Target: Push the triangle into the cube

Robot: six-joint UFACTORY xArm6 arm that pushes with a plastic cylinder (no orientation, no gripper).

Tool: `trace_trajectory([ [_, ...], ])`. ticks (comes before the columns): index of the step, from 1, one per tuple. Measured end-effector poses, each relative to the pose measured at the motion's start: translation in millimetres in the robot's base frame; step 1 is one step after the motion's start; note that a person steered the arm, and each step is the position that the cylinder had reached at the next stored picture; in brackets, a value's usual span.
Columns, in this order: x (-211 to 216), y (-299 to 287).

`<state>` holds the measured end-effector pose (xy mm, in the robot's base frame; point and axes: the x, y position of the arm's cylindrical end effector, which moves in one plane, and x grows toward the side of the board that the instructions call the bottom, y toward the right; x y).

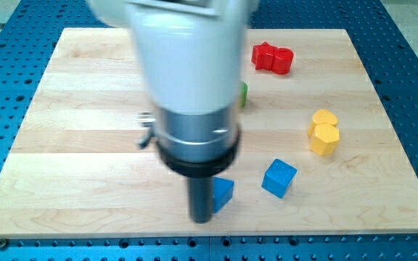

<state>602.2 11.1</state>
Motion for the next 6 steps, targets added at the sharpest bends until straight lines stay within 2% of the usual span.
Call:
trace_trajectory([
  [2,-21.0,38.3],
  [3,-23.1,-2.9],
  [4,-54.4,-4.1],
  [6,-60.0,34.0],
])
